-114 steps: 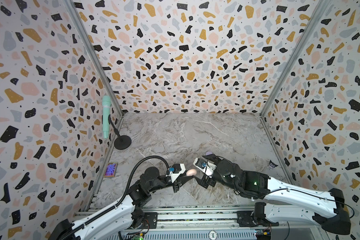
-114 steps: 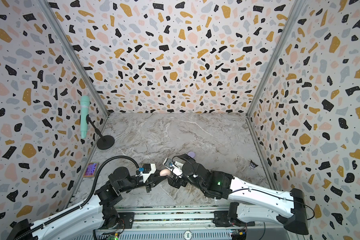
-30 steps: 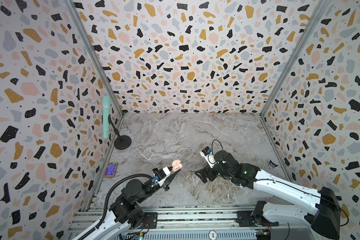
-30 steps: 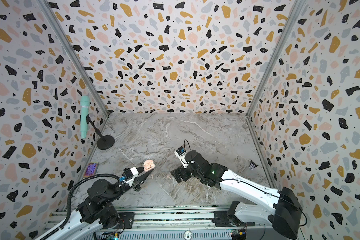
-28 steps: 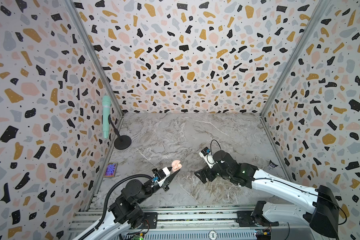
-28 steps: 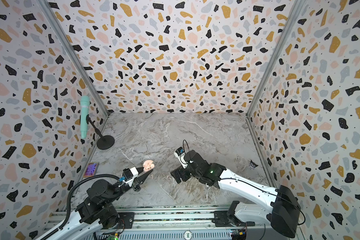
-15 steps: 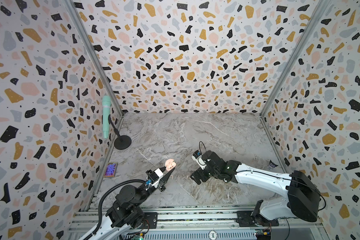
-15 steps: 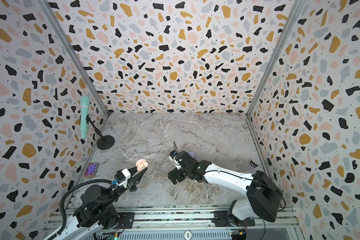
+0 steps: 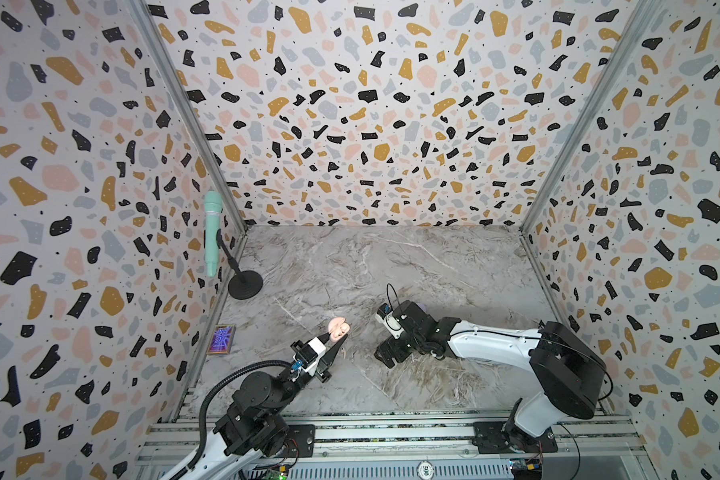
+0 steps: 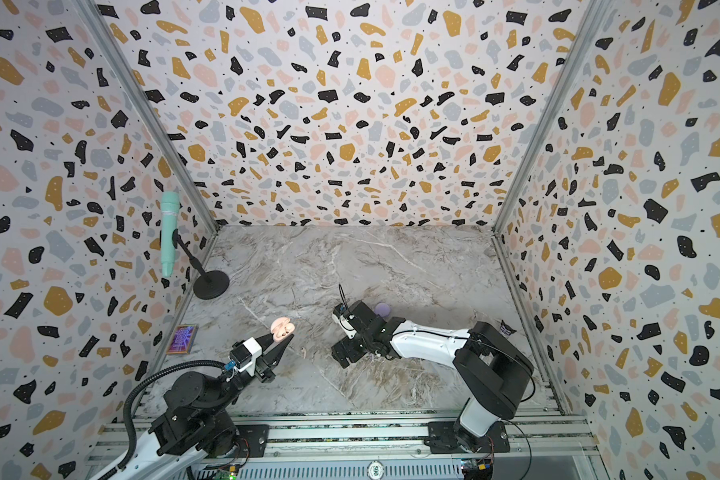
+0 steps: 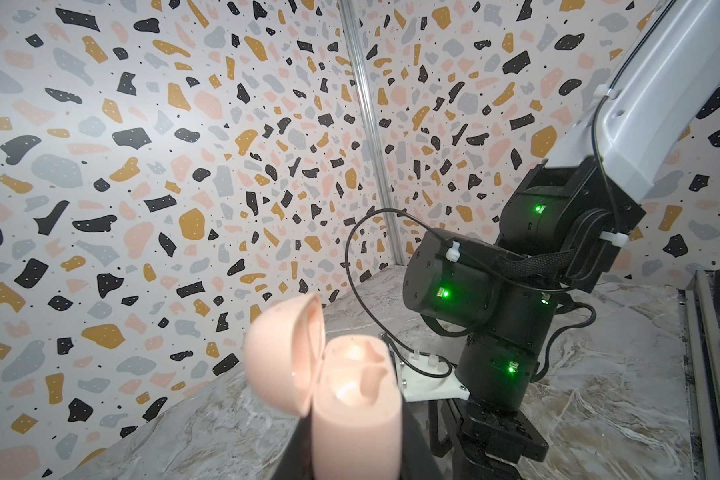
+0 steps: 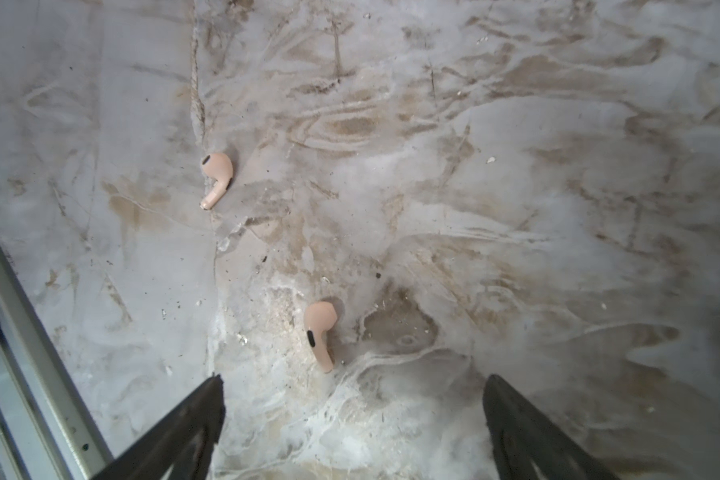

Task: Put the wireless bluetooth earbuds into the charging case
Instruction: 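Move the right gripper over the peach earbuds on the table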

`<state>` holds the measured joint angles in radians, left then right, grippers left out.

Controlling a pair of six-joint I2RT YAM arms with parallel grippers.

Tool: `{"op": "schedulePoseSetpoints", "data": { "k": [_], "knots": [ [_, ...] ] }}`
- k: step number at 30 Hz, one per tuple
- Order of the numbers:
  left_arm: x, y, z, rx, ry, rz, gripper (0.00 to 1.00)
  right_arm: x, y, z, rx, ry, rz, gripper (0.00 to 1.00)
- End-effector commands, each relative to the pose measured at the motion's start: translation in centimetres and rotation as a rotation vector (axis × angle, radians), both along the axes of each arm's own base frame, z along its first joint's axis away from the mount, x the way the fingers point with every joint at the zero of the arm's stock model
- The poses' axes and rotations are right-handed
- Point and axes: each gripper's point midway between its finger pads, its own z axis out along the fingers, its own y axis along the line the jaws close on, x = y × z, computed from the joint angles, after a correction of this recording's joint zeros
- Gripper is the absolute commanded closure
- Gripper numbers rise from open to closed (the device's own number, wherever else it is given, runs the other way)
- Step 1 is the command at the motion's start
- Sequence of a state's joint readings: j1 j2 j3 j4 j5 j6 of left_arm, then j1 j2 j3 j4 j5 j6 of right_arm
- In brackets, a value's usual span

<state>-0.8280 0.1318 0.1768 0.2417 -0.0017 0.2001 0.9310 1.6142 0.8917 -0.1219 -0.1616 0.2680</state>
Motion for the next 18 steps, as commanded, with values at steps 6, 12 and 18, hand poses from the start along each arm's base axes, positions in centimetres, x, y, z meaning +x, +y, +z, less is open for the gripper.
{"op": "schedulePoseSetpoints", "data": {
  "k": [6,12,18],
  "knots": [
    [-0.3,0.2,1.3,-0.035,-0.057,-0.003,1.0,-0.1,1.6,0.9,0.069,0.003,0.046,0.04],
    [-0.3,0.1,0.9,-0.024,-0.059,0.001,1.0,-0.3,2.1,0.3,0.077,0.025,0.061,0.04],
    [-0.2,0.2,0.9,-0.029,-0.065,0.005,1.0,-1.0,2.5,-0.3,0.066,0.041,0.077,0.05]
  ]
}}
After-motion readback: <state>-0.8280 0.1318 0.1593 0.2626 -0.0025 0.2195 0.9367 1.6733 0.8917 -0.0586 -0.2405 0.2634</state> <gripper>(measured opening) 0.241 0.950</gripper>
